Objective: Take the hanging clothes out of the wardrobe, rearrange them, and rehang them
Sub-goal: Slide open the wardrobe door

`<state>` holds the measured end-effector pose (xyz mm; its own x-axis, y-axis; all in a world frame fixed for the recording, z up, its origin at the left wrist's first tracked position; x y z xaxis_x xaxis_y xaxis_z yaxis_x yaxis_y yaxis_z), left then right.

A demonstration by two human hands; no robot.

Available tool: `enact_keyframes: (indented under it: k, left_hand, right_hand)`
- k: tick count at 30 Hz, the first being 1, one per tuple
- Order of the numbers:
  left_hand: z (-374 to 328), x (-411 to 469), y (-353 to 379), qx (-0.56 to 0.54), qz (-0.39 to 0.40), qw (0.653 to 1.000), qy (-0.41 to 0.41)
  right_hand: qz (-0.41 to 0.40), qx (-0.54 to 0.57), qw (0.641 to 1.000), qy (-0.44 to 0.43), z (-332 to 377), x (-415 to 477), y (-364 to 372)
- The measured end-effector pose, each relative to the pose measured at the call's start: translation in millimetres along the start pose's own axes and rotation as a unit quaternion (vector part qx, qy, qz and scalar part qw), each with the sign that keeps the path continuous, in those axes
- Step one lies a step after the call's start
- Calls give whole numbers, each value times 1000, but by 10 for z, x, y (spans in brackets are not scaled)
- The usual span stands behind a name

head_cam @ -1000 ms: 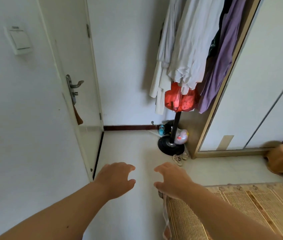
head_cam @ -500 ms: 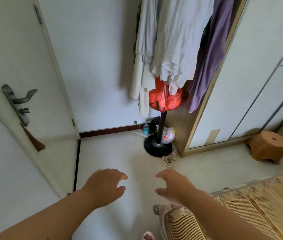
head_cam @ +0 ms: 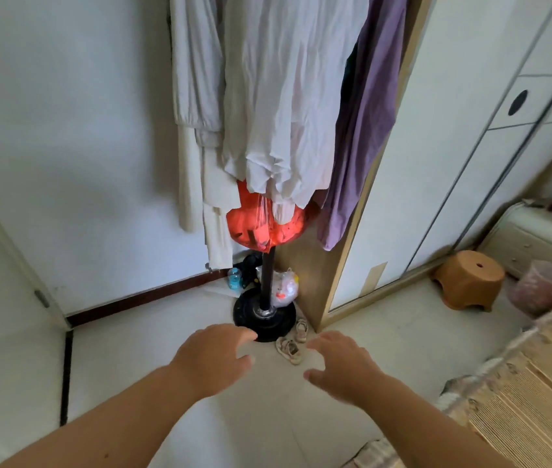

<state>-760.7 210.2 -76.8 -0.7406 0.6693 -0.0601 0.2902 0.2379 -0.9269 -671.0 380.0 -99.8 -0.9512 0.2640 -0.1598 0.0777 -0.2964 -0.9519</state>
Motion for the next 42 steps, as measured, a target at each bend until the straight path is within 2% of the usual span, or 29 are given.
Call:
enact_keyframes:
  k: [6, 12, 17, 21, 28, 36, 42]
  left_hand:
    - [-97, 975, -41, -28, 17, 999, 40]
    - [-210, 1941, -105, -1, 50, 990, 129]
    - [-412, 2538, -90, 15, 71, 976, 205]
    - [-732, 2791, 66, 16, 107, 961, 256]
    - [-1634, 3334, 270, 5, 108, 932, 345]
    - [-2922, 4393, 767, 25, 106, 928, 356]
    - [-3753, 5128, 926, 2, 86, 945, 315]
  right_hand:
    - [-12, 16, 997, 72, -375, 493, -117]
    - [-39, 55, 980, 185, -809, 1044, -248]
    - [-80, 72, 964, 245, -1031, 1343, -395]
    - [-96, 91, 949, 287, -1268, 1374, -475]
    - [-121, 94, 927, 342, -2085, 1423, -764]
    - [-140, 87, 928, 334, -3530, 1734, -1309]
    - [-126, 87, 934, 324, -4579, 1893, -1764]
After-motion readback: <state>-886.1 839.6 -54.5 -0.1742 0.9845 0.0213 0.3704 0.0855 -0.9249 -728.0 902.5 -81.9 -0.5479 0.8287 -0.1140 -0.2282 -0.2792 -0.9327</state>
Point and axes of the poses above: each hand's wrist, its own x-axis towards the middle knuckle, its own y-axis out of the palm, z = x × y, the point moved 9 cm from there along x, towards the middle knuckle, and after that the axes turned 7 degrees about -z, right-handed, at the moved point
